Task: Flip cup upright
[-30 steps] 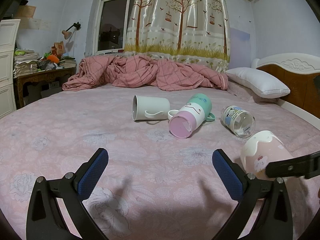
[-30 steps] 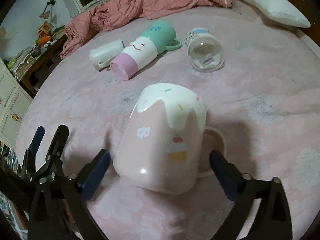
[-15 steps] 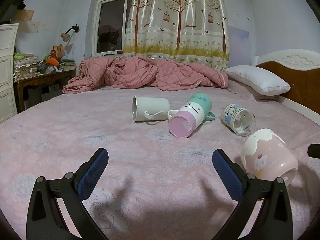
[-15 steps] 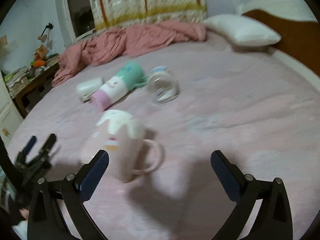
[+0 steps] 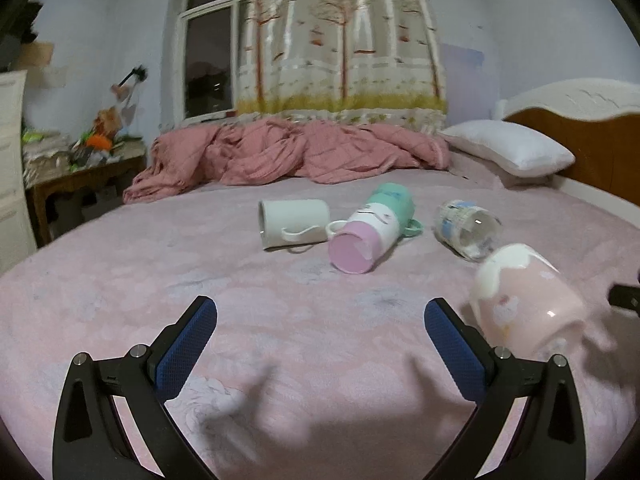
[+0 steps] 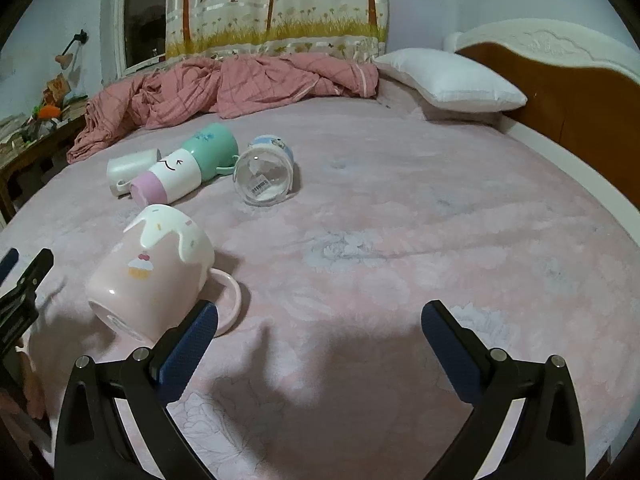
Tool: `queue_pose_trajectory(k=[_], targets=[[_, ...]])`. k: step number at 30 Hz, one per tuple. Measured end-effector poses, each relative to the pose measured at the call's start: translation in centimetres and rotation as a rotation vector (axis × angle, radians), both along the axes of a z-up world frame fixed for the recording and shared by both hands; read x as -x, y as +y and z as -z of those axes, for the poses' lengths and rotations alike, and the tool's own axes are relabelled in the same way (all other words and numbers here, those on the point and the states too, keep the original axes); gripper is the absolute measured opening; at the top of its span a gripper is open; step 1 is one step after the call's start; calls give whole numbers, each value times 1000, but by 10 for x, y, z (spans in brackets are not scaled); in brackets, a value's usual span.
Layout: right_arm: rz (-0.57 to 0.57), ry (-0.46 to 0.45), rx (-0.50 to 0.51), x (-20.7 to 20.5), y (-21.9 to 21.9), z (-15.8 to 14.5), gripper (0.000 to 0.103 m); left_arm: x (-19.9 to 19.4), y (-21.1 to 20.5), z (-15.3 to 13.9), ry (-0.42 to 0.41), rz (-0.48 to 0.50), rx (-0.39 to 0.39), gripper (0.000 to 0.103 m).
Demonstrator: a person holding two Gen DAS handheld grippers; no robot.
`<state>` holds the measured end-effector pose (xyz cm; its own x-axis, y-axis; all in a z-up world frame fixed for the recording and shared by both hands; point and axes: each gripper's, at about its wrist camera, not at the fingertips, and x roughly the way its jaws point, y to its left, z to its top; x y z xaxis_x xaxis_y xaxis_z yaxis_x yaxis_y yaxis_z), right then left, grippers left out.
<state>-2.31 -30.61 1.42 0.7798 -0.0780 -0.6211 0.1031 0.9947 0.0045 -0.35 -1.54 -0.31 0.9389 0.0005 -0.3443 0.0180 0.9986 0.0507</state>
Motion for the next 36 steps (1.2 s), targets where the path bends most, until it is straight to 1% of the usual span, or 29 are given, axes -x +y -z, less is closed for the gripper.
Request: queue_pose_trajectory(k=[1,3,5,6,9,10,11,14,15,16,17,18,20,21,24,25,27,29,31,32,33,34,35,36], targets=[[1,-8,17,0,0,0,103,3,-3,-2,6,17,-1,103],[32,-6,42,-2,-1,1,103,10,-7,-13,14,78,33,103],[47,-1,20,-2,-5,0,103,17,-13,-30,12,137,64,103],[46,-1,1,-3,-8,0,103,20,-18,-41,13,158,61,103],[58,-15,-51,0,-17,-4,103,16,-41,-66,55,137,-30,103],[67,-20,-58,1,-20,-5,103,12,-48,-72,80,157,-36,103],[74,-21,-60,1,-22,-5,103,7,-53,-77,112,181,-21,103],[87,-29,-69,3,-27,-7,103,-14,-63,-86,247,251,88,103],[88,-31,-72,3,-29,-8,103,-25,-66,-87,312,270,130,103],[89,-33,-75,4,-29,-9,103,-35,-70,-86,372,276,159,103],[89,-35,-78,4,-30,-9,103,-45,-73,-83,437,261,193,103],[89,-34,-80,4,-30,-9,103,-55,-74,-79,498,245,243,101],[88,-34,-75,4,-30,-9,103,-67,-77,-75,547,277,330,101],[87,-33,-67,4,-29,-10,103,-73,-81,-72,573,282,341,101],[89,-33,-40,5,-26,-10,103,-87,-100,-61,629,287,331,101],[88,-31,-37,5,-25,-10,103,-94,-104,-56,660,287,325,101],[84,-31,-41,5,-24,-11,103,-108,-115,-41,752,286,303,101],[83,-29,-44,5,-24,-12,103,-115,-119,-27,812,273,307,100],[87,-25,-43,5,-24,-11,103,-121,-117,-16,851,241,327,97],[87,-21,-47,5,-24,-11,103,-126,-117,-11,869,232,351,97],[84,-16,-50,4,-24,-11,103,-128,-118,-5,892,239,384,97],[82,-12,-50,3,-24,-10,103,-130,-119,-3,917,248,393,97],[83,-7,-46,2,-24,-9,103,-133,-121,1,936,246,380,95],[83,-4,-40,2,-23,-9,103,-134,-123,5,946,239,367,88]])
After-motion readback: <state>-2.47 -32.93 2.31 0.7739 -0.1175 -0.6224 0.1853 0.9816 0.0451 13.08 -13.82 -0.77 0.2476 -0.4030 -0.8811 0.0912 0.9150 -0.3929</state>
